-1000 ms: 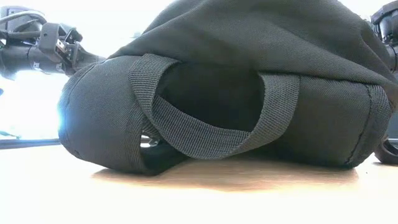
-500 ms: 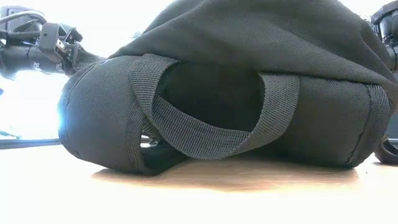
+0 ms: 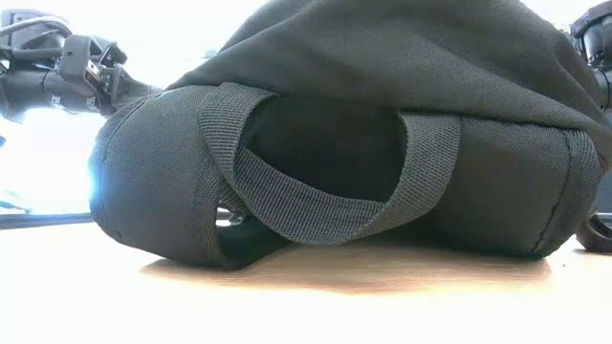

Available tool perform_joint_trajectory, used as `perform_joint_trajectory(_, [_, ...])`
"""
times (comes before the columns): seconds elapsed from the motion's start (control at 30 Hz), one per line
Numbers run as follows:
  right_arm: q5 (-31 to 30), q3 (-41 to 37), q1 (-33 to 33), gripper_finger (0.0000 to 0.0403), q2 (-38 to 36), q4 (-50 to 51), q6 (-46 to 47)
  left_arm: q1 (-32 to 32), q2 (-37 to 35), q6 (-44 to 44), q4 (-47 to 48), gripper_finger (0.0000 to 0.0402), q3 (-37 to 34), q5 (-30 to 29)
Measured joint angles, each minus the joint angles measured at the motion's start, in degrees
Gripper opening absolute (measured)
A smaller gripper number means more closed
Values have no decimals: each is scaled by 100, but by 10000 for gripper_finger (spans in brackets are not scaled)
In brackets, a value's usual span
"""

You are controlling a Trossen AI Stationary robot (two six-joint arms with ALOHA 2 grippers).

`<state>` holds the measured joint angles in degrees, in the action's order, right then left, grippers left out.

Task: Unpack backpack
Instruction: Open the black backpack

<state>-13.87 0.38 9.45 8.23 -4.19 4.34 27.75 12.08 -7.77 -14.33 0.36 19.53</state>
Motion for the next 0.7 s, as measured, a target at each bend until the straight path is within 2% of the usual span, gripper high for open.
perform_joint_trajectory(0.7, [0,0,0,9,2,-2,0,-1,0,-1,-1,0,0,0])
